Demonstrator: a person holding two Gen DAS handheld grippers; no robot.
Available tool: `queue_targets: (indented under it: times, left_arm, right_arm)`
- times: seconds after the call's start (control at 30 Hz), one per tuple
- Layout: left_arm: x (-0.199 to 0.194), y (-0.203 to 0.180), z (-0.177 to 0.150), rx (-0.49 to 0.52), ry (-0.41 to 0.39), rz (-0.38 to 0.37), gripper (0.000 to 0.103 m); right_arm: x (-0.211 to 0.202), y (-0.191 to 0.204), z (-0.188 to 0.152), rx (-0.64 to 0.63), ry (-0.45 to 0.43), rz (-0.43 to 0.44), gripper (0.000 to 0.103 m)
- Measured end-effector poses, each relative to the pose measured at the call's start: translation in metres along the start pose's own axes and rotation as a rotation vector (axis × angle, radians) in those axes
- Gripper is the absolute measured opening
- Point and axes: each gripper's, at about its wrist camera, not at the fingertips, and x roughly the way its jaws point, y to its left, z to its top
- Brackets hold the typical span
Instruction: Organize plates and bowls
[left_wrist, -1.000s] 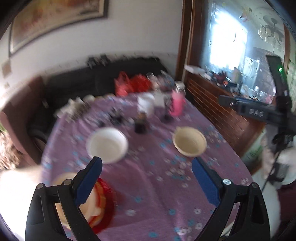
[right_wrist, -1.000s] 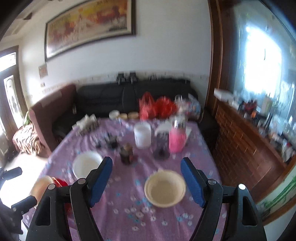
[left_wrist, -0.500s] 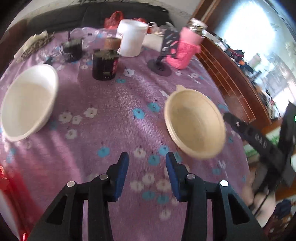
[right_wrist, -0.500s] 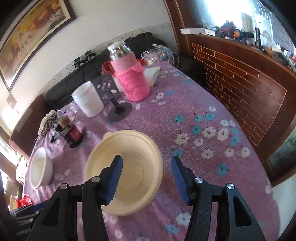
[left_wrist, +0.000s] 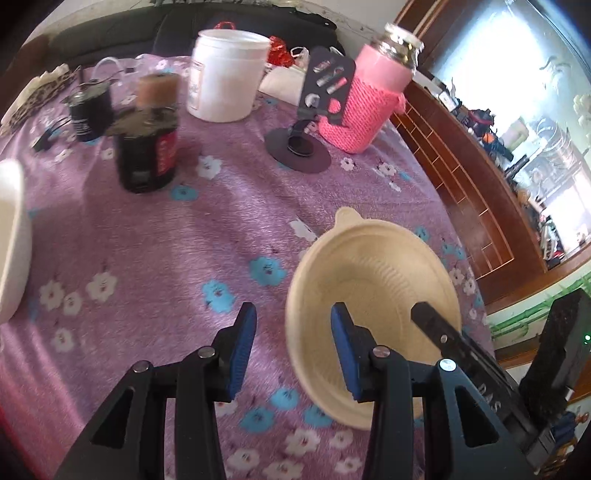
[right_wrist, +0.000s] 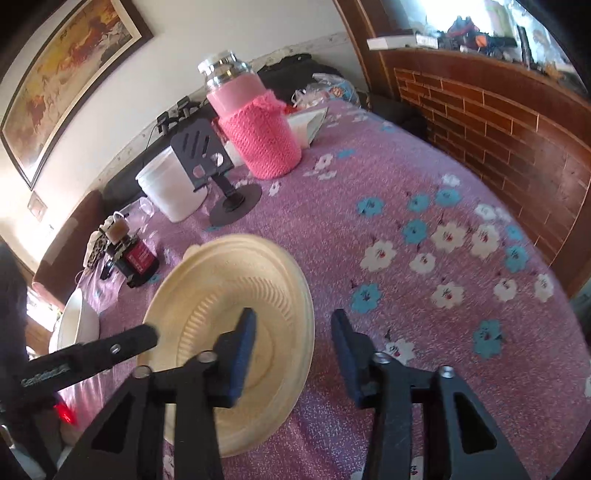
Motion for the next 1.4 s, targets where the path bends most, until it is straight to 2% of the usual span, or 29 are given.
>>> queue_targets:
  times: [0.03,0.13,0.2,0.23,0.27,0.3,0.47,0.6,0.7,0.8,1.07,1.2,1.4]
  left_arm:
    - [0.004,-0.002,0.000,0.002,0.009,0.005,0.040]
    - [0.014,-0.007,-0.003,0.008,0.033,0.004,0.040]
    - [0.019,-0.011,-0.005,0.020,0.044,0.017,0.038]
    - [0.020,-0.012,-0.006,0.024,0.045,0.024,0.023]
    - [0.021,-0.013,-0.007,0.029,0.050,0.035,0.016]
    - [0.021,-0.013,-0.008,0.033,0.052,0.053,0.014]
    - [0.003,-0.008,-0.014,0.008,0.021,0.051,0.013]
    - [-0.031,0.001,-0.024,-0.013,-0.024,0.060,0.014]
    - [-0.064,0.010,-0.032,-0.029,-0.065,0.072,0.014]
    - [-0.108,0.025,-0.043,-0.061,-0.138,0.066,0.014]
    - [-0.221,0.084,-0.093,-0.202,-0.312,0.024,0.014]
    - [-0.279,0.129,-0.126,-0.281,-0.401,0.049,0.014]
    - [-0.339,0.200,-0.167,-0.405,-0.499,0.113,0.014]
  right_arm:
    - [0.002,-0.001,-0.001,0.010,0.010,0.006,0.031]
    - [0.004,-0.002,-0.002,0.018,0.014,0.011,0.030]
    - [0.003,-0.002,-0.003,0.022,0.011,0.020,0.025]
    - [0.002,-0.002,-0.003,0.024,0.010,0.022,0.021]
    - [0.002,-0.002,-0.004,0.025,0.008,0.019,0.019]
    - [0.002,-0.002,-0.005,0.023,0.004,0.008,0.018]
    - [0.001,-0.002,-0.009,0.055,0.007,0.060,0.013]
    - [-0.006,0.011,-0.013,0.064,-0.002,0.127,0.013]
    - [-0.018,0.030,-0.022,0.071,0.023,0.178,0.013]
    - [-0.040,0.058,-0.030,0.053,0.023,0.229,0.013]
    - [-0.109,0.168,-0.056,-0.135,-0.053,0.300,0.014]
    - [-0.126,0.231,-0.083,-0.235,-0.050,0.346,0.014]
    - [-0.129,0.323,-0.126,-0.365,-0.003,0.403,0.015]
